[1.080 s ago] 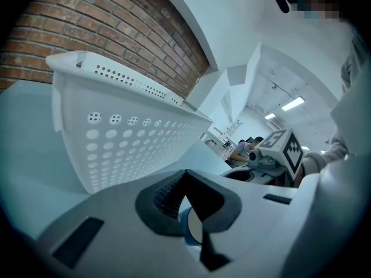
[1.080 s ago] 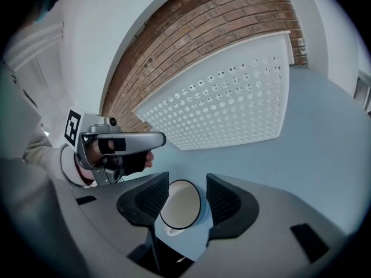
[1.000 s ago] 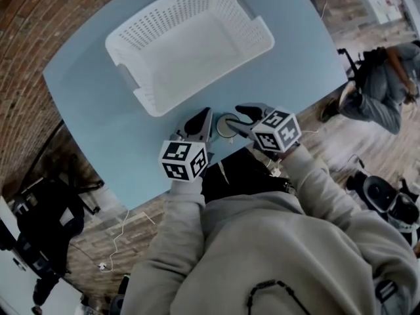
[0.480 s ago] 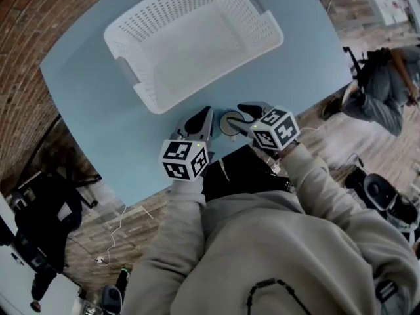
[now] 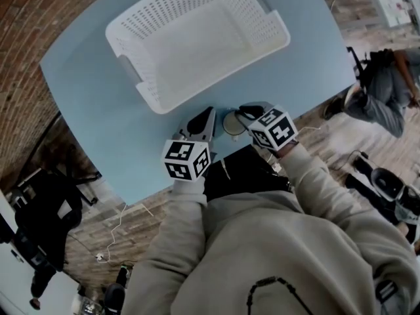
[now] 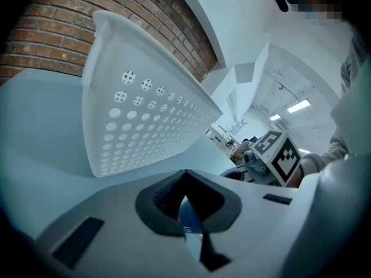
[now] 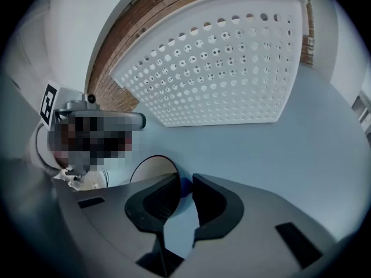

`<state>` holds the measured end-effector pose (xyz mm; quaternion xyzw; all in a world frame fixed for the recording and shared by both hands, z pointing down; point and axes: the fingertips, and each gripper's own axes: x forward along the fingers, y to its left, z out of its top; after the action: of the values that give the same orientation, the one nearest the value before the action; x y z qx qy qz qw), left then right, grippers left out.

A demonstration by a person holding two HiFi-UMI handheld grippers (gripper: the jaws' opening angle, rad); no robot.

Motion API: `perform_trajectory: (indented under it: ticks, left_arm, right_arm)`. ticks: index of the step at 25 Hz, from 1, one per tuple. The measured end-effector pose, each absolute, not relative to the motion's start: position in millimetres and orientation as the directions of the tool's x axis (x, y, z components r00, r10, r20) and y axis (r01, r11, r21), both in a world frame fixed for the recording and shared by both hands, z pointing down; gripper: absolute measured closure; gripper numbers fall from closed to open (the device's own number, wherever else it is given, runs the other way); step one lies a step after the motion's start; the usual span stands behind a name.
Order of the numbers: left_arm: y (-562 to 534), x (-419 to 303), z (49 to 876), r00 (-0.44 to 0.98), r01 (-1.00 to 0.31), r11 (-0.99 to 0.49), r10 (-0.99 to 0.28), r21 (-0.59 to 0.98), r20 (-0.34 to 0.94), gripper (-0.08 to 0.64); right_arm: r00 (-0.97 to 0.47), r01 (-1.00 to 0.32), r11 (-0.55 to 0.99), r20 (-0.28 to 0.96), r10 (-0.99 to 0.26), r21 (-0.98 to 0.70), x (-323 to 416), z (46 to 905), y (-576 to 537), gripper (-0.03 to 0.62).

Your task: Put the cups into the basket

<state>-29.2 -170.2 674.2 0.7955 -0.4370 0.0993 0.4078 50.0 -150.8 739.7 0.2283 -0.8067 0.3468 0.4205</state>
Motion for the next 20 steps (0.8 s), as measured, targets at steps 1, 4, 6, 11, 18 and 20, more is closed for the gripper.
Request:
perform_trajectory:
  ticks: [1,4,6,11,18,20]
  left_arm:
    - [-171,-30,674,0.598,-0.776,-0.285,-0.615,0.562,0.514,0.565]
    - [-172,-32,675,0.598,-0.777,-0.287,-0.616,0.560,0.513,0.565]
    - [-171,-31,676,0.601,-0.775,-0.290,-0.612,0.561,0.514,0.565]
    - [-180,-28,664,0.615,-0.761,-0.296,-0.614,0.577,0.495,0.565]
    - [-177,-35,664,0.598,-0.788,-0.317,-0.601,0.528,0.531,0.565]
    - [-176,-38,662,0.591,-0.796,-0.323,-0.598,0.512,0.541,0.565]
  right_arm:
    - [-0.527,-0.659,0.671,0.845,-0.087,-0.342,50,740,-152,0.519]
    - [-0.489,-0.649,0.708,0.865,-0.108,-0.279,52,741,-155,0.534]
    - [-0.468,-0.641,0.726,0.877,-0.111,-0.251,54,742,-155,0.543]
    - [-0.442,-0.625,0.747,0.892,-0.099,-0.226,53,742,-157,0.545]
    - [-0.457,-0.578,0.777,0.888,-0.053,-0.251,44,737,-153,0.545]
    - [-0.469,-0.571,0.780,0.882,-0.054,-0.256,39,727,-155,0.545]
